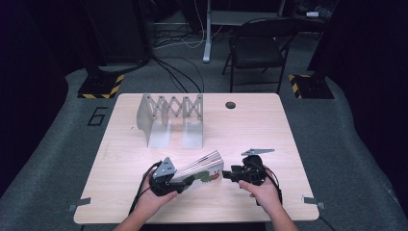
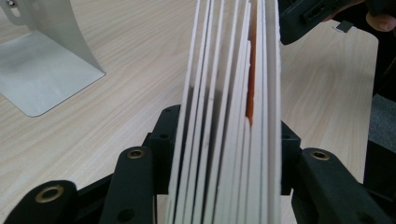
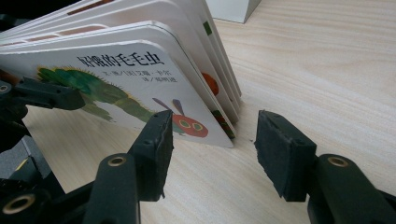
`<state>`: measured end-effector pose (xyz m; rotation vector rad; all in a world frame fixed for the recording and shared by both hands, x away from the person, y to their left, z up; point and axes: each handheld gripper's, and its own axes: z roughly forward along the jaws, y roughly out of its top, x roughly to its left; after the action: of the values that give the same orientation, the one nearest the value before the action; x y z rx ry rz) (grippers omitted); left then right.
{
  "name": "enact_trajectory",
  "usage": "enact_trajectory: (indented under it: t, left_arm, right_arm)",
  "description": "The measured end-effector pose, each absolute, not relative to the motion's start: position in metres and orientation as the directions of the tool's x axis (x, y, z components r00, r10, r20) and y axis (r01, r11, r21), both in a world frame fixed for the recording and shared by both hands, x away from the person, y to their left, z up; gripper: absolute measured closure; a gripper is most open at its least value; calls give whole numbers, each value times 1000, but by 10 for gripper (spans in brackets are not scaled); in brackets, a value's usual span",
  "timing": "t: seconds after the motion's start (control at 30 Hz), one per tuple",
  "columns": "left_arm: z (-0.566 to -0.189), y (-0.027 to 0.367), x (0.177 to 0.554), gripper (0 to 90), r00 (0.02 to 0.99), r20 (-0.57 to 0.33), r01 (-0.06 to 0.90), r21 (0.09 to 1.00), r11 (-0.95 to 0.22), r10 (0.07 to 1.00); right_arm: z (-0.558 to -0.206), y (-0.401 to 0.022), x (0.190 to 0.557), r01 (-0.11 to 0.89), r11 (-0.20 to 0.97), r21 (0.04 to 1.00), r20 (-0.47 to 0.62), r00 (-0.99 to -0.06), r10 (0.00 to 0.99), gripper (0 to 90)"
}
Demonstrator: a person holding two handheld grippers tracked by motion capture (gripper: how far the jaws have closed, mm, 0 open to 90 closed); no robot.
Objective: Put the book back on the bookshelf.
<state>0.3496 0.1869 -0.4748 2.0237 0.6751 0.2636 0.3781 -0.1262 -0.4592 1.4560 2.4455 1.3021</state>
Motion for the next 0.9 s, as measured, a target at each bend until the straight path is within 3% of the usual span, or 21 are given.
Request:
enact_trajectory:
  t: [0.9]
  left_arm:
    - [-473,180,338,710,832,-19,315,839,-444,554]
  right_arm:
    - [-460,-127,380,728,219,649,381,-561,735,463]
